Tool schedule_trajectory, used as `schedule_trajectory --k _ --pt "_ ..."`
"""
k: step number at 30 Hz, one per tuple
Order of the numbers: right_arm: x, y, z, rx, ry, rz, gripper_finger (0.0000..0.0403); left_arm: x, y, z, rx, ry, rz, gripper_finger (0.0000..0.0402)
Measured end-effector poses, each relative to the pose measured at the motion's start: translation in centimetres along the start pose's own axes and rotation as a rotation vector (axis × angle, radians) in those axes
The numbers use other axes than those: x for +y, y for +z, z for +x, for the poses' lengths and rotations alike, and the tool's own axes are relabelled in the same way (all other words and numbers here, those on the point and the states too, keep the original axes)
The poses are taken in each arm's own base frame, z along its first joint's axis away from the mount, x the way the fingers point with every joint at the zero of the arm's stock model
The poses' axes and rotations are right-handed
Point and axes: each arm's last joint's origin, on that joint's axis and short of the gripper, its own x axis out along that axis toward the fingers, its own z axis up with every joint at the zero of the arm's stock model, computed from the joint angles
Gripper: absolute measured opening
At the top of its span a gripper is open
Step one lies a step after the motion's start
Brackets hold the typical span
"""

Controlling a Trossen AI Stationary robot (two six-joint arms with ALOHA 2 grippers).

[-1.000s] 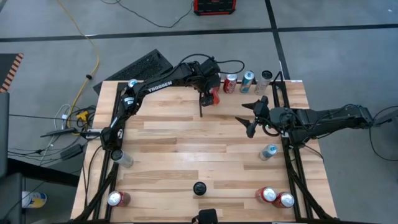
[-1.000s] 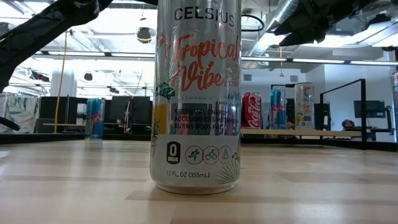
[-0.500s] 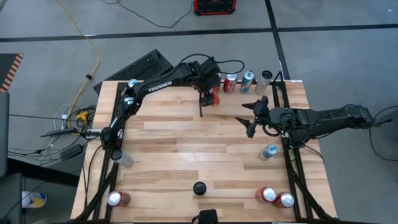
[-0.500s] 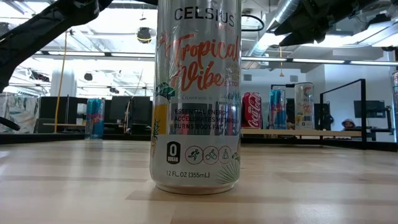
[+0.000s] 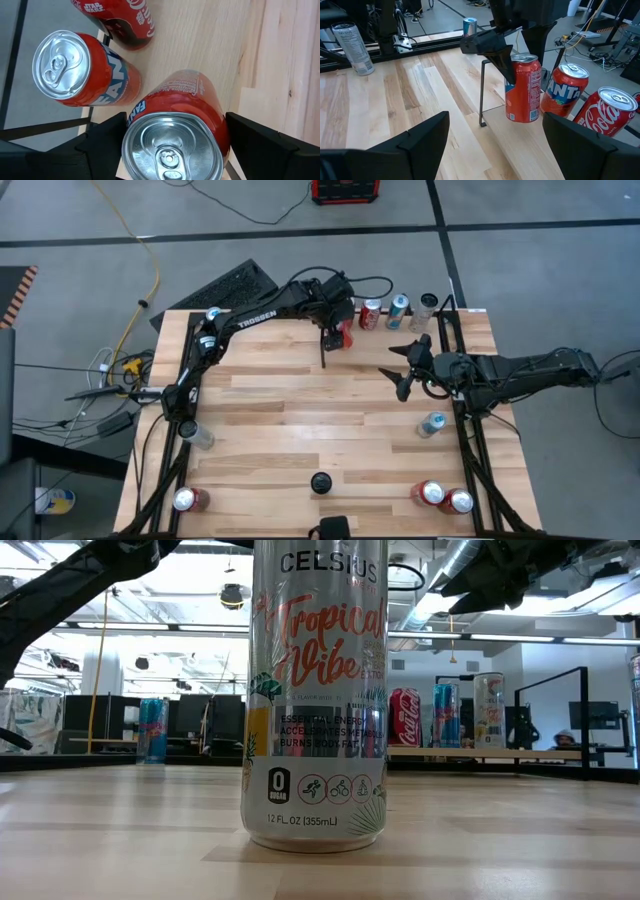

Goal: Place canned beverage on shelf
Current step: Put the top orange soda can on the shelf aligned with the other orange soda can

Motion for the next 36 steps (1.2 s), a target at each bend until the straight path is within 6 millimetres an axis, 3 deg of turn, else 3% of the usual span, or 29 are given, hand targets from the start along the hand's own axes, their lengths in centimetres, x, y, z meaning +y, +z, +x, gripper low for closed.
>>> schedule_trajectory --k 22,36 --pt "-0.01 0.00 0.00 -0.001 -0.004 -0.002 0.0345 -0.02 -0.04 0.00 0.004 -0.003 0.027 0.0308" --pt "-0.01 -0.01 0.00 0.000 -0.003 0.000 0.0345 0.04 -0.04 -0.06 0.008 0.013 0.029 0.0333"
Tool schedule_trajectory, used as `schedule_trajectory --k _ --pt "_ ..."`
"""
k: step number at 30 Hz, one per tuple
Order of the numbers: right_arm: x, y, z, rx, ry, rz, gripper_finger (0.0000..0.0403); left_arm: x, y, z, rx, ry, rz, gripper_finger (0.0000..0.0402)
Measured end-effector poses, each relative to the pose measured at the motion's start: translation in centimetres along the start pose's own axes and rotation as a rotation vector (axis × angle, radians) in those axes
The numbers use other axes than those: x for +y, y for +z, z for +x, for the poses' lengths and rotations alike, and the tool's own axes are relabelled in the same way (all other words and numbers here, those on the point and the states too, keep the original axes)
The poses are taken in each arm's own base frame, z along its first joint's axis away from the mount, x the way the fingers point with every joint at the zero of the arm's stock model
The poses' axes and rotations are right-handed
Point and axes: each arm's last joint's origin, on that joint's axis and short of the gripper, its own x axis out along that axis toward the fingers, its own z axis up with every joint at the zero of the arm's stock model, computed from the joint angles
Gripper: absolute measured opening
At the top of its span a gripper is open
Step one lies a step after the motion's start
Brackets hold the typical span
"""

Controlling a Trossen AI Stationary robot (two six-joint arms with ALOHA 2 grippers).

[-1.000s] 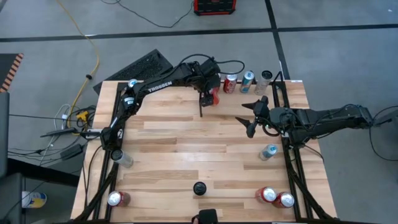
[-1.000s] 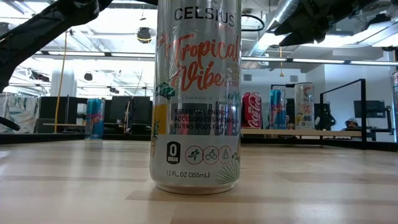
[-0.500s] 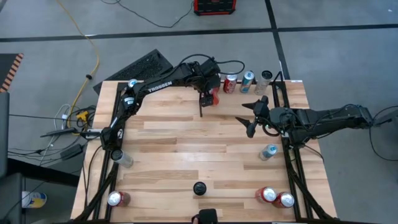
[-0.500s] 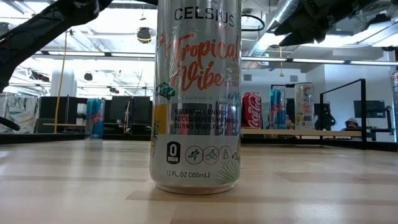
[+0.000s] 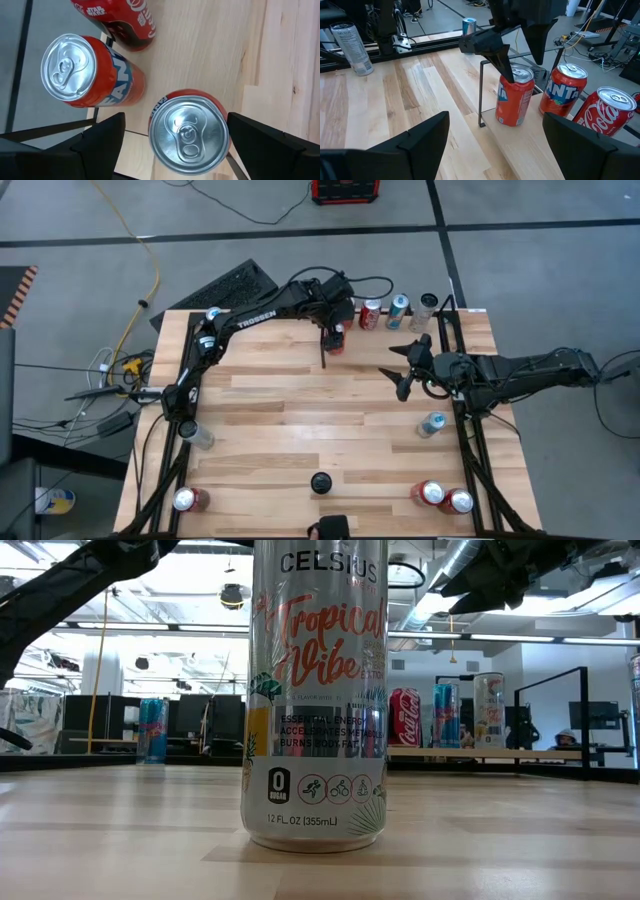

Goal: Place canned beverage on shelf
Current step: Put the top orange soda can on the shelf aligned with the other orange soda can

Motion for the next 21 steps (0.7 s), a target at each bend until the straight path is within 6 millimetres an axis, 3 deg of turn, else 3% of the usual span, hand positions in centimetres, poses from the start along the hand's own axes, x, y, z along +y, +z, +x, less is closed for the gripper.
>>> schedule_trajectory --k 15,21 --pt "0.0 -0.1 0.0 0.011 -0.001 -0.007 0.0345 0.0 0.4 0.0 -0.054 -0.025 0.030 0.0334" --pt "0.3 -0.3 0.5 0.023 -0.002 -0.014 0.0345 0.1 0.8 -1.4 -0.074 -0.026 0.044 0.0334"
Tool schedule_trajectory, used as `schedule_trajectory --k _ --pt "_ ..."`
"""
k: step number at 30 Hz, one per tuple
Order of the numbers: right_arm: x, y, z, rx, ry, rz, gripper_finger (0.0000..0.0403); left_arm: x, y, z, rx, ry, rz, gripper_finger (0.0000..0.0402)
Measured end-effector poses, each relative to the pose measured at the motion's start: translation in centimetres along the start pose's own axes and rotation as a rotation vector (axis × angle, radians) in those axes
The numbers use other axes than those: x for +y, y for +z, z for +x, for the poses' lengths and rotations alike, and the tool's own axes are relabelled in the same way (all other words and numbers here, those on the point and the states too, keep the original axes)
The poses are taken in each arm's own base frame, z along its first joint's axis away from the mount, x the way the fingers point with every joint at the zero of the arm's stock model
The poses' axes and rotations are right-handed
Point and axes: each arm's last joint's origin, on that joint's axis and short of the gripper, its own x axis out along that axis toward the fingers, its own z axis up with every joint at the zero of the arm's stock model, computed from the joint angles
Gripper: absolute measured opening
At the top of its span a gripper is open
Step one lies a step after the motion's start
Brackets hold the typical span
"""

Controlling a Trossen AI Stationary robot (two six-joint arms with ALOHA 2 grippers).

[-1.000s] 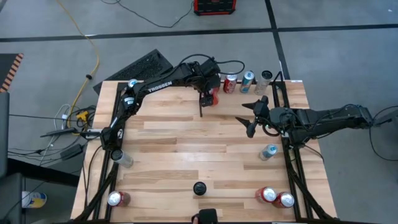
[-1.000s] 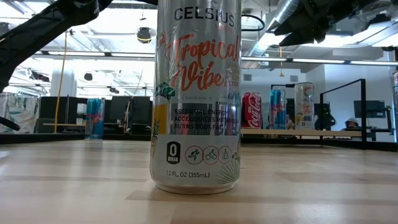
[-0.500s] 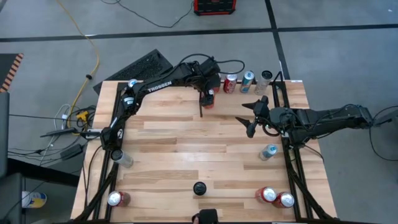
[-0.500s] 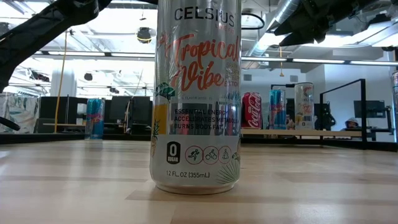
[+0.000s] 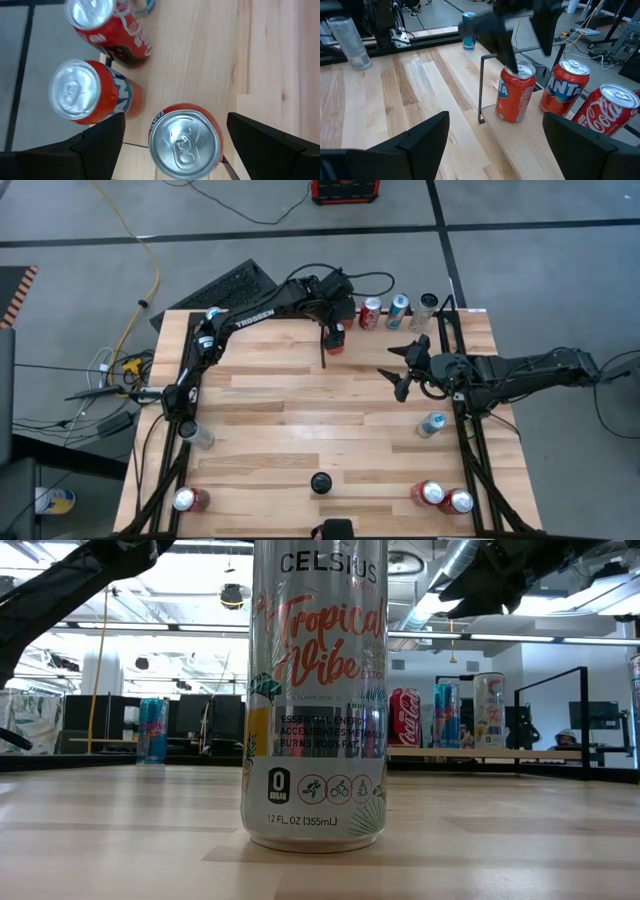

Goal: Place canned beverage on shelf
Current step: Put the top orange soda can on the shelf aligned with the other orange soda can

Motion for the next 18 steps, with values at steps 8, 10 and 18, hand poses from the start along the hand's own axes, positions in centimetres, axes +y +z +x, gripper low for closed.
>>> schedule_trajectory --k 8,10,18 --pt "0.8 0.8 1.6 -0.026 -0.008 -0.006 0.0345 -0.3 0.6 -4.9 -0.036 0.029 0.010 0.0334" --pt "0.6 1.2 2.0 -0.030 -0.027 -0.006 0.0345 -0.3 0.4 -7.0 -0.033 0.031 0.002 0.0334" --pt "-0.2 1.0 3.5 0.016 -0.051 -0.009 0.0345 -1.3 -1.4 -14.8 -0.035 -0.036 -0.084 0.0334"
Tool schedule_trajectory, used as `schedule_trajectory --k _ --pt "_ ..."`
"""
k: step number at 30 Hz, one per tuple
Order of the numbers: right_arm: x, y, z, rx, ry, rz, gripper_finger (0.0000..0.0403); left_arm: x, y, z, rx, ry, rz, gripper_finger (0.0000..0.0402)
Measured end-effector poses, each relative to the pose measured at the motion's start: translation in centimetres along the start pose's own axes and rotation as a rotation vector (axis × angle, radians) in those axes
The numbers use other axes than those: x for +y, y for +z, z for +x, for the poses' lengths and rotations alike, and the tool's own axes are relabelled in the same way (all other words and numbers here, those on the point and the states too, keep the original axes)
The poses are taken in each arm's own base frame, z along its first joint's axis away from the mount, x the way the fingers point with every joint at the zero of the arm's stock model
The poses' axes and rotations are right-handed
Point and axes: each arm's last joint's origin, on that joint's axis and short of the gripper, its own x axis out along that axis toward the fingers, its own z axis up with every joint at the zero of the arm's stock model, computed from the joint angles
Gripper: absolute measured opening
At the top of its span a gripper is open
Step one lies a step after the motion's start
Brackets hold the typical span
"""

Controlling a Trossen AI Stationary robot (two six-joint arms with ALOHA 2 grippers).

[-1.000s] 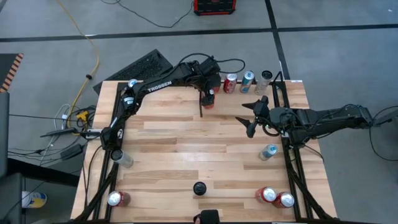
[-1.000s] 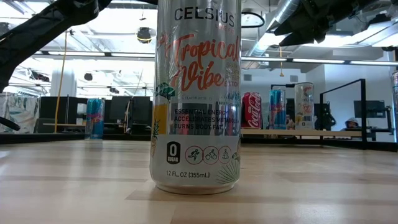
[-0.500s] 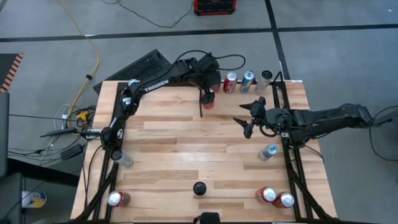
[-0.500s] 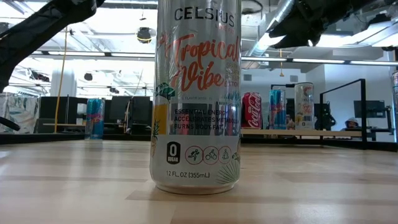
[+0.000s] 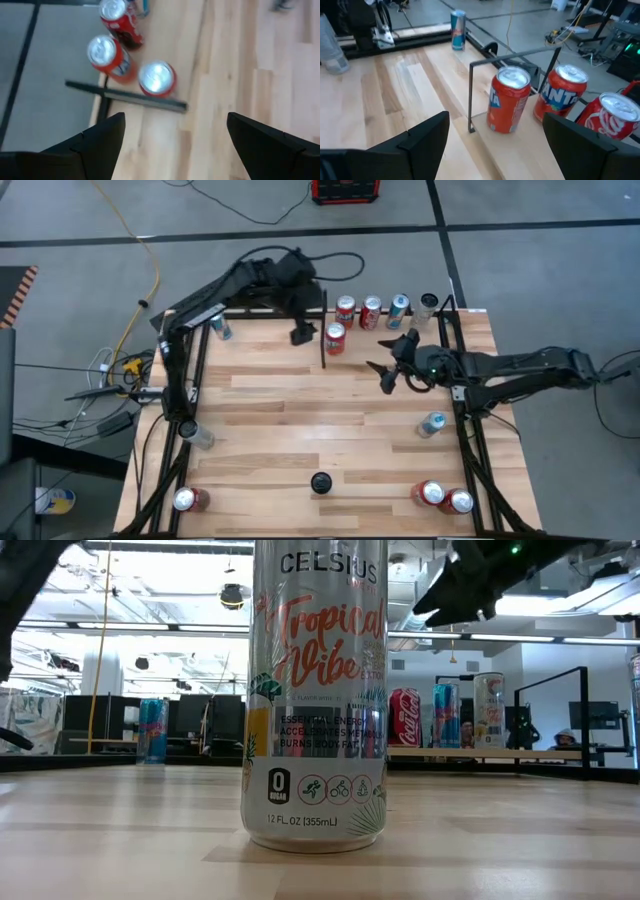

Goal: Place canned beverage on shelf
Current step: Put the top orange soda can on the shelf aligned with the other orange soda can

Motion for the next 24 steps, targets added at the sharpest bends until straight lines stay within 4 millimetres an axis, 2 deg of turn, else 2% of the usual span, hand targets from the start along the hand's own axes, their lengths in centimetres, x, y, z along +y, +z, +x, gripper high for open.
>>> schedule_trajectory --k 4,9,12,16,21,24 --pt "0.0 -0.2 1.0 0.017 0.005 0.002 0.0345 -1.6 -2.0 -2.1 0.010 -0.005 -0.006 0.0334" --pt "0.1 -0.3 2.4 0.005 -0.017 0.015 0.0345 -3.7 -6.3 -3.6 -0.082 0.037 -0.028 0.0334" --pt "0.0 -0.2 3.2 -0.014 -0.032 0.031 0.0345 -5.1 -9.8 -4.2 -0.210 0.038 -0.057 0.0334" --pt "-0.1 -0.4 4.7 -0.020 -0.058 0.036 0.0345 -6.7 -14.5 -4.6 -0.471 0.036 -0.101 0.0334" --pt "-0.7 -0.3 5.9 -0.032 -0.078 0.055 0.0345 -7.4 -19.6 -4.9 -0.755 0.092 -0.192 0.0334" --pt "-1.1 0.1 6.0 -0.044 -0.057 0.071 0.0345 -7.5 -22.0 -5.3 -0.855 0.153 -0.244 0.0334"
